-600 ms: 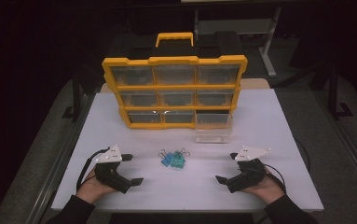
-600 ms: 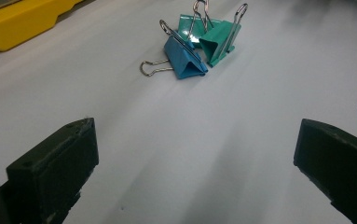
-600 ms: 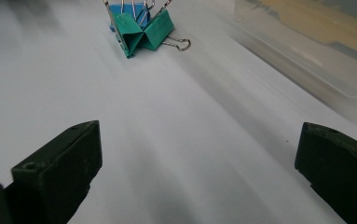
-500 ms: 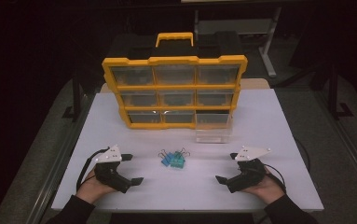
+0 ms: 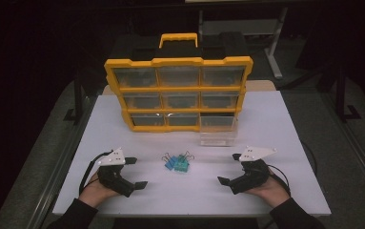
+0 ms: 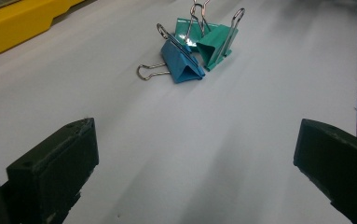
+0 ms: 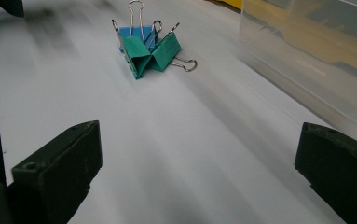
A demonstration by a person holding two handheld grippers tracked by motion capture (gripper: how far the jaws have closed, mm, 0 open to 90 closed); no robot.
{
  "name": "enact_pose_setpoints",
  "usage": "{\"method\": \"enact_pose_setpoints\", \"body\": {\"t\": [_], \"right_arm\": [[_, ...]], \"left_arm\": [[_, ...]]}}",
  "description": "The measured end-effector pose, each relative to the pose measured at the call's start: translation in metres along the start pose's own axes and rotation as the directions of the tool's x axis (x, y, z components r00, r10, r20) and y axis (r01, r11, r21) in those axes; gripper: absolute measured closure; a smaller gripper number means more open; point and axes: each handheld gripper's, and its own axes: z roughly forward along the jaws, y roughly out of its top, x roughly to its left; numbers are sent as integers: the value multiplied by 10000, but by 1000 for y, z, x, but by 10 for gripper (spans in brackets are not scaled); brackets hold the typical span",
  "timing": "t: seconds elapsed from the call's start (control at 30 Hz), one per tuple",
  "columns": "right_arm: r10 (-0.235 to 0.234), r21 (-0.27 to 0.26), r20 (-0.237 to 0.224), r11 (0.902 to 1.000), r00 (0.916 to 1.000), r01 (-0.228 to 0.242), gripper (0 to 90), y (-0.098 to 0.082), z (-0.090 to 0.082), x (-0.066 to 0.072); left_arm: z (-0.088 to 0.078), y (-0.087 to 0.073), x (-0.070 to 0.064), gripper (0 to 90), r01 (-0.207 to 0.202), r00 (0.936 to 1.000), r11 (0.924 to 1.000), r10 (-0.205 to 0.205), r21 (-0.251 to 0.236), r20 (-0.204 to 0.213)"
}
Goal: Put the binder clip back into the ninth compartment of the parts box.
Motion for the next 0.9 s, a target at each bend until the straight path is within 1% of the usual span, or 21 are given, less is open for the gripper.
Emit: {"method": "enact_pose_setpoints", "body": {"t": [0.13, 0.3, 0.47, 0.6, 0.7, 0.73, 0.9], "right_arm": [[11, -84, -84, 10000, 10000, -12, 0, 5, 2, 1], [23, -48, -112, 10000, 9999, -24, 0, 8, 3, 2], [177, 0, -189, 9998, 9997, -177, 0, 10, 5, 2], [236, -24, -238, 9997, 9994, -237, 1, 13, 8, 2], [163, -34, -285, 9999, 9995, -164, 1, 15, 10, 3], [53, -69, -298, 10000, 9995, -55, 1, 17, 12, 4], [34, -2, -446, 10000, 9990, -34, 1, 20, 17, 4]], "left_arm": [[0, -1, -1, 0, -59, 10000, 10000, 59, 4, 51], [1, 0, -1, 0, -62, 10000, 10000, 61, 12, 57], [4, 2, -2, 0, -110, 9998, 9998, 107, 168, 176], [4, 2, -3, 0, -152, 9997, 9997, 149, 177, 172], [4, 2, -3, 0, -114, 9998, 9998, 111, 180, 169], [4, 2, -3, 0, -104, 9998, 9998, 101, 187, 144], [3, 2, -3, 0, -34, 9998, 10000, 32, 89, 180]]}}
